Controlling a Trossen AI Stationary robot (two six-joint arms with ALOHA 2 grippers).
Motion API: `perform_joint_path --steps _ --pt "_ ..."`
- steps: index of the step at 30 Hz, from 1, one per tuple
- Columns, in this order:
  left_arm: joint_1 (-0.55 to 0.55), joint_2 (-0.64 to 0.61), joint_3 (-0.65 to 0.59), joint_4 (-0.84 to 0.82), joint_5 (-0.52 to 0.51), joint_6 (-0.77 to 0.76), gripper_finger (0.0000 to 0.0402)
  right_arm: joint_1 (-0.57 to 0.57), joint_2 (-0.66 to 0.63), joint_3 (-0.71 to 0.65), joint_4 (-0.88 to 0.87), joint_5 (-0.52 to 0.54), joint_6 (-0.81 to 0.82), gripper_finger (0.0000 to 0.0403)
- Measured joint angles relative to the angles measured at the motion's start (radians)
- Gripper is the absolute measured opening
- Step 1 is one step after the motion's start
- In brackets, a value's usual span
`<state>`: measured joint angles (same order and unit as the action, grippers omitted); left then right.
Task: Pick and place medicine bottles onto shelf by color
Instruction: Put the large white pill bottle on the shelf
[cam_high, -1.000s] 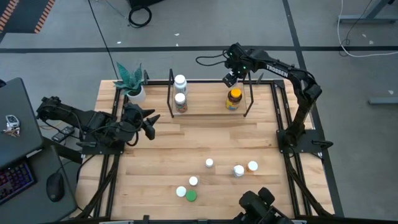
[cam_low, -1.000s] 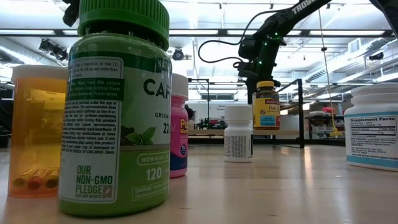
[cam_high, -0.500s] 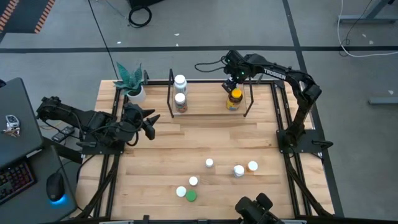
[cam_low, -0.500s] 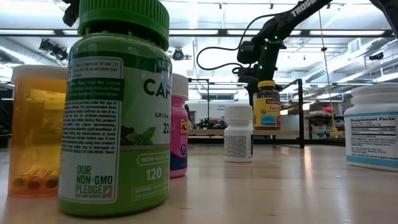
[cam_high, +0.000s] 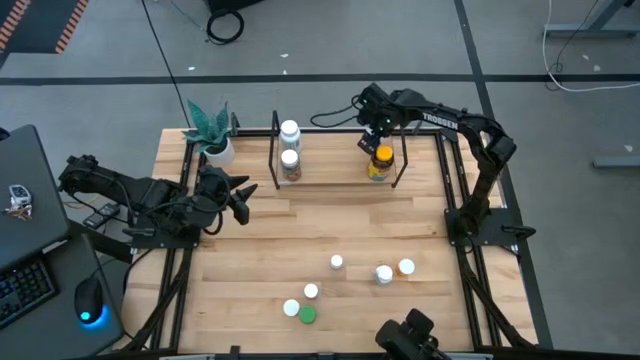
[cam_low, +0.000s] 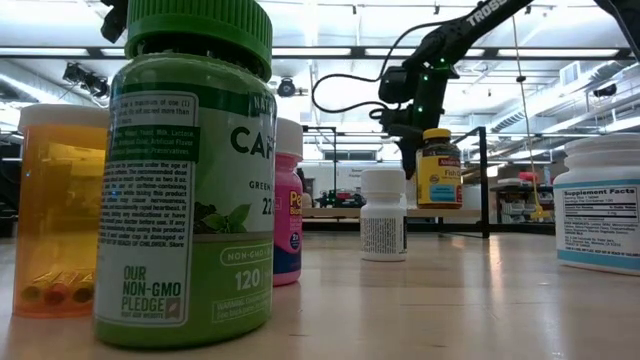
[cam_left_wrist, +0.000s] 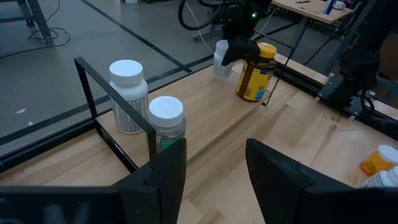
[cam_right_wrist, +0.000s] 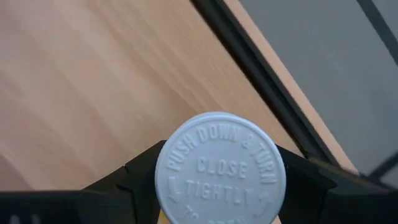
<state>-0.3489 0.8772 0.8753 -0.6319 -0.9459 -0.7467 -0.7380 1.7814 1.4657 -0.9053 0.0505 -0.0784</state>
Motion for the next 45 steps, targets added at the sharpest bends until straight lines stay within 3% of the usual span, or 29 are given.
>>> perform_joint_path --steps 8,33,45 --pt "0.0 0.0 0.0 0.0 0.0 -0.001 0.0173 -0.002 0.001 0.014 0.059 -0.072 -0.07 0.0244" --pt "0.0 0.0 0.0 0.0 0.0 0.0 0.0174 -0.027 0.003 -0.051 0.124 -0.079 -0.24 0.0246" --pt "0.0 0.0 0.0 0.0 0.0 0.001 0.0174 -0.027 0.003 -0.051 0.119 -0.099 -0.232 0.0316"
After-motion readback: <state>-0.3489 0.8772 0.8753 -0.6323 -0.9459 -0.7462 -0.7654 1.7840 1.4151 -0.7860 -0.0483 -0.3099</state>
